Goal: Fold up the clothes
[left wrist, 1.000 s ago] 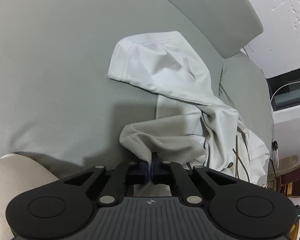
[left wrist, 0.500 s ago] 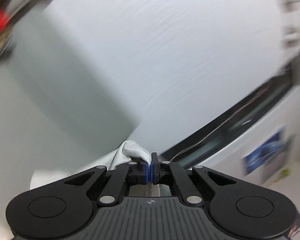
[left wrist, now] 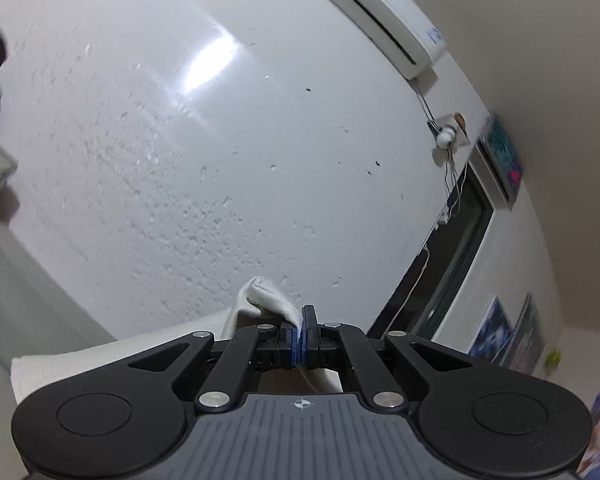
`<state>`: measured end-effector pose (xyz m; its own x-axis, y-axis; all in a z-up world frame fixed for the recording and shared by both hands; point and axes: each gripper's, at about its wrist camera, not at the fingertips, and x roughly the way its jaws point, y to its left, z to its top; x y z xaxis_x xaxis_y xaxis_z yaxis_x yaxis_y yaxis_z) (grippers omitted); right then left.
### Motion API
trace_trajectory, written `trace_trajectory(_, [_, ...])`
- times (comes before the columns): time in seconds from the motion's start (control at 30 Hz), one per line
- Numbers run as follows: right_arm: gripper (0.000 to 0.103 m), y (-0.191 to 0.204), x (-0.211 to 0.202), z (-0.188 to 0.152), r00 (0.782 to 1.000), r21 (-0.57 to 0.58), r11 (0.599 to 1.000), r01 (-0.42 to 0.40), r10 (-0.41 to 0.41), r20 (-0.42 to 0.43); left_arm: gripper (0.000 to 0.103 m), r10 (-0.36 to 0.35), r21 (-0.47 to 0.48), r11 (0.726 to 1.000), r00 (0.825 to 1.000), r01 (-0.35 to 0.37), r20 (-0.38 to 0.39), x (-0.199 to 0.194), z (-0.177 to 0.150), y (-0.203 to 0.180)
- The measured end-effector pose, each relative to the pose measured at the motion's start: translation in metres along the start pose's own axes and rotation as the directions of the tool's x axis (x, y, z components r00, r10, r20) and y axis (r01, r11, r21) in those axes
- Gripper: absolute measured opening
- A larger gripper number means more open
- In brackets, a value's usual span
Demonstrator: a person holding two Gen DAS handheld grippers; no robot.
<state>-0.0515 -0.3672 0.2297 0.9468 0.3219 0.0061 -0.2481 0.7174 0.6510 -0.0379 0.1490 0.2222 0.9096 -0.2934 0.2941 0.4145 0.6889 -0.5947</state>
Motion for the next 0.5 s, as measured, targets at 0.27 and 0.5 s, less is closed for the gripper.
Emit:
trace_trajectory(0.27, [0.001, 0.012, 0.015, -0.011, 1.0, -0.002, 1.0, -0.016, 0.016, 0.0, 0.0, 0.076, 0.027, 0.997, 0.997, -0.076, -0.03, 0.012, 0.006, 0.004])
trace_trajectory(0.5, [0.001, -0.056, 0.211, -0.062, 0.92, -0.056, 0.953, 0.298, -0.303, -0.249, 0.0, 0.388, 0.05, 0.916, 0.845, -0.398, -0.368, 0.142, -0.014, 0.125])
